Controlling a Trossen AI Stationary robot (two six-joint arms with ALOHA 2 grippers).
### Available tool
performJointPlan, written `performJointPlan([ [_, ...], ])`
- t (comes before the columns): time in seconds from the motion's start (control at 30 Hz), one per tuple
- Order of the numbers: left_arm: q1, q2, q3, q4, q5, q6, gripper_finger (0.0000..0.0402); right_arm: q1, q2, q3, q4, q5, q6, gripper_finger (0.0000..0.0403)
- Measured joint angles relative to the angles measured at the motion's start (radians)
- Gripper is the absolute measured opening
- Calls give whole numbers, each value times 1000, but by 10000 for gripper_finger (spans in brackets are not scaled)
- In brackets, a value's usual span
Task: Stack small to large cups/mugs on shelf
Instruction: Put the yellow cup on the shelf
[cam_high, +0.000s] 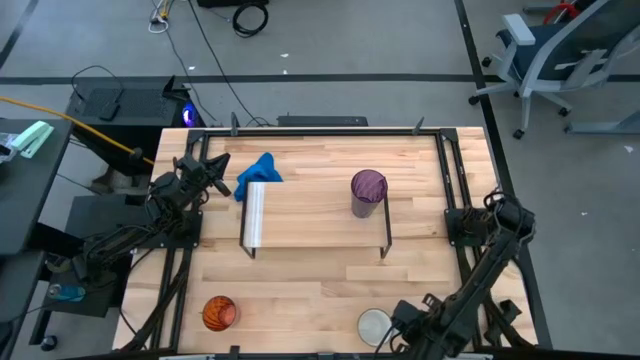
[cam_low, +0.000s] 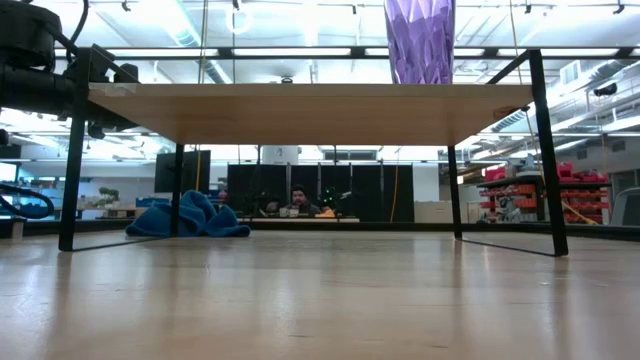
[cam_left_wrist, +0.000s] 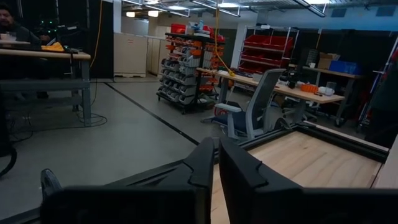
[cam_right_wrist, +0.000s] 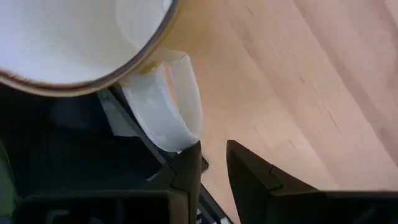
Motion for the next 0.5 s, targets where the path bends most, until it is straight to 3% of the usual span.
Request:
performJointPlan([
  [0.5, 0, 0, 0, -9, 1, 0, 29, -119, -1, 0, 97, -4, -329, 65],
])
